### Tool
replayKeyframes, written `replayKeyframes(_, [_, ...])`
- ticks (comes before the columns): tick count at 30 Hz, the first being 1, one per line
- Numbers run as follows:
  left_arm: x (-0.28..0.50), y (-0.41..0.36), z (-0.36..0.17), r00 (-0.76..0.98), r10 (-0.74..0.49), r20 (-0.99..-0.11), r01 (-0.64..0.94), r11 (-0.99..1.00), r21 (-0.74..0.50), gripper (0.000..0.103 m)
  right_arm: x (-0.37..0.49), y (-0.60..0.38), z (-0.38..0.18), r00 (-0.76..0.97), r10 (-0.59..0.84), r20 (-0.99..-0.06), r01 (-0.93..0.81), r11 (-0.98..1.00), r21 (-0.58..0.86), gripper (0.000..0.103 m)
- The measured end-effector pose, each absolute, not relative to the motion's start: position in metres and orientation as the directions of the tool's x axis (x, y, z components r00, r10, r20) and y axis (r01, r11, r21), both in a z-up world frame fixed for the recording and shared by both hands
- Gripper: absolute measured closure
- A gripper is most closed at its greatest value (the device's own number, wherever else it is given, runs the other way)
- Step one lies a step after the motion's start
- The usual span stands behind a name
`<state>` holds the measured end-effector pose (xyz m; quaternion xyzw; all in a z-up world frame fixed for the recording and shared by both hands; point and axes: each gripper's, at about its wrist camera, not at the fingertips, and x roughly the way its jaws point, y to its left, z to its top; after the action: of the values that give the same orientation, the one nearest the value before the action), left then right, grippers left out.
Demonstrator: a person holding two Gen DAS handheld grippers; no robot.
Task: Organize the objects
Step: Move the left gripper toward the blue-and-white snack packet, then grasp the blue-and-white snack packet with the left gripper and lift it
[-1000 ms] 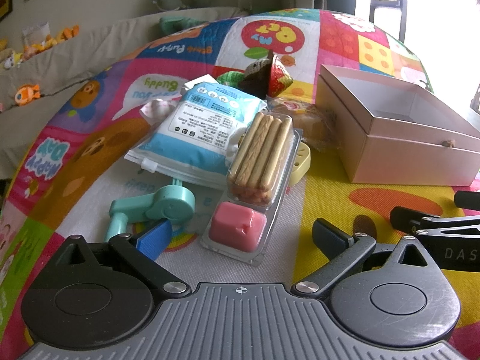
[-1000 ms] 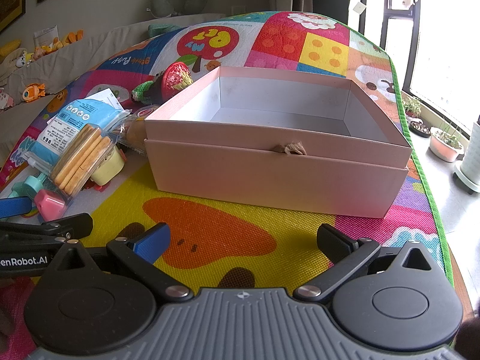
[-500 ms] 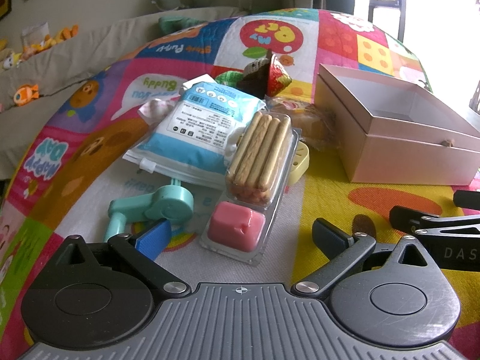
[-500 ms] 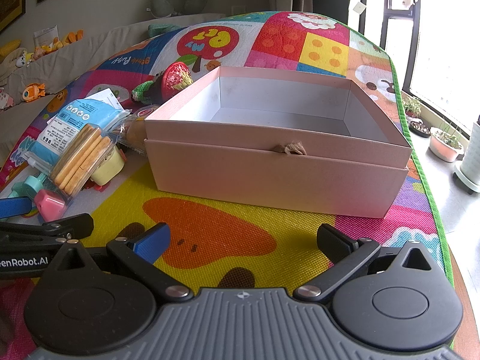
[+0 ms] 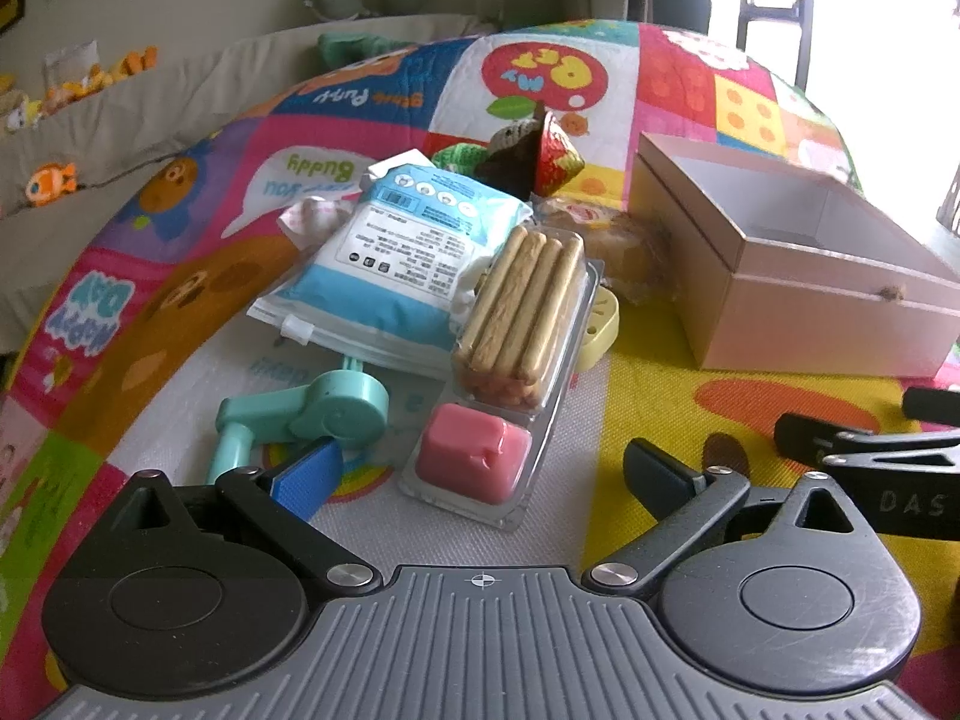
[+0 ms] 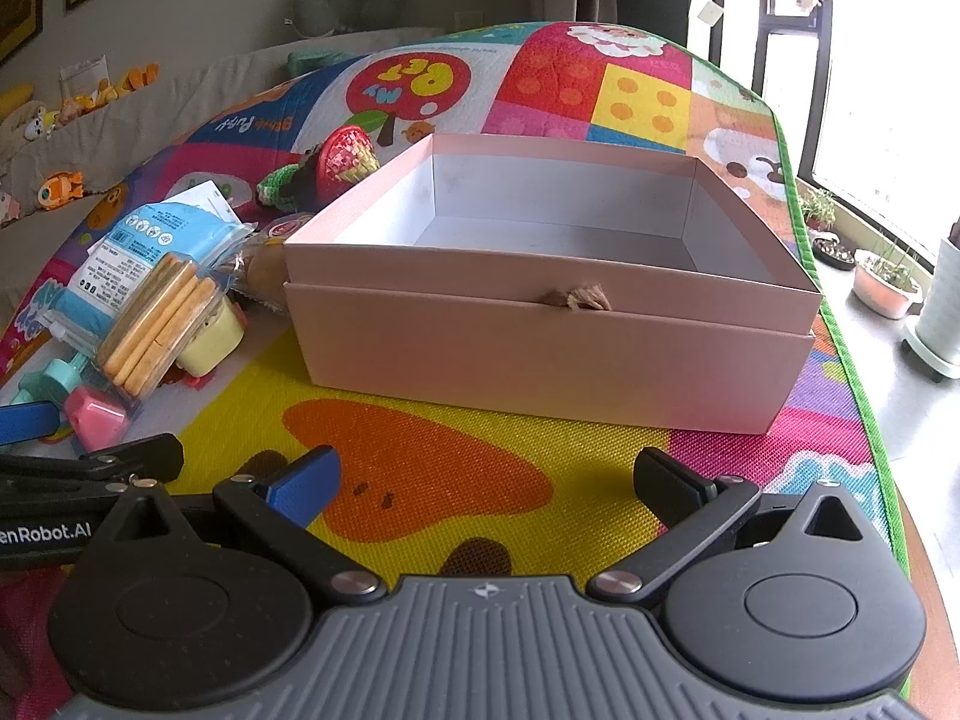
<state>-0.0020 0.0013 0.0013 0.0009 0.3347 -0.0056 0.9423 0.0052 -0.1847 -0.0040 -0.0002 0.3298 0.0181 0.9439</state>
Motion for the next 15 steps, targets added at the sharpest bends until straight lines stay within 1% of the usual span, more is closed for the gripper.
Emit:
replayKeyframes(2, [-0.008,0.009,0.006,0.779,-0.046,-0.625,0.024,0.999,-0.043,0.003,0.005,-0.185,-0.004,0.782,0.035,-0.623,-0.035,0.999,0.012,0.0])
replayKeyframes(4, [-0.021,0.017,0.02,0.806,-0.081,-0.586,0.047,0.996,-0.074,0.003,0.005,-0.184,-0.004,0.782,0.034,-0.623,-0.034,0.999,0.012,0.0])
replayKeyframes(5, [-0.027,0.022,0.032,0.838,-0.077,-0.541,0.052,0.997,-0.062,0.003,0.005,-0.183,-0.004,0.782,0.035,-0.623,-0.035,0.999,0.012,0.0])
replayKeyframes(6, [-0.03,0.026,0.045,0.873,-0.051,-0.485,0.043,0.999,-0.027,0.003,0.004,-0.181,-0.004,0.782,0.035,-0.623,-0.035,0.999,0.012,0.0])
replayKeyframes(9, [-0.016,0.035,0.071,0.93,0.026,-0.368,0.003,0.997,0.079,0.003,0.005,-0.18,-0.004,0.782,0.034,-0.623,-0.034,0.999,0.012,0.0])
replayKeyframes(10, [-0.007,0.036,0.074,0.931,0.035,-0.363,0.006,0.994,0.11,0.003,0.004,-0.18,-0.005,0.782,0.035,-0.622,-0.034,0.999,0.013,0.0])
replayKeyframes(11, [0.007,0.035,0.074,0.923,0.054,-0.382,0.004,0.989,0.149,0.003,0.005,-0.18,-0.004,0.782,0.034,-0.623,-0.034,0.999,0.013,0.0])
replayKeyframes(13, [0.033,0.031,0.066,0.893,0.068,-0.444,0.031,0.977,0.212,0.003,0.005,-0.181,-0.004,0.782,0.033,-0.623,-0.033,0.999,0.012,0.0])
replayKeyframes(15, [0.055,0.025,0.051,0.863,0.05,-0.503,0.084,0.967,0.24,0.003,0.005,-0.181,-0.004,0.782,0.032,-0.623,-0.031,0.999,0.012,0.0])
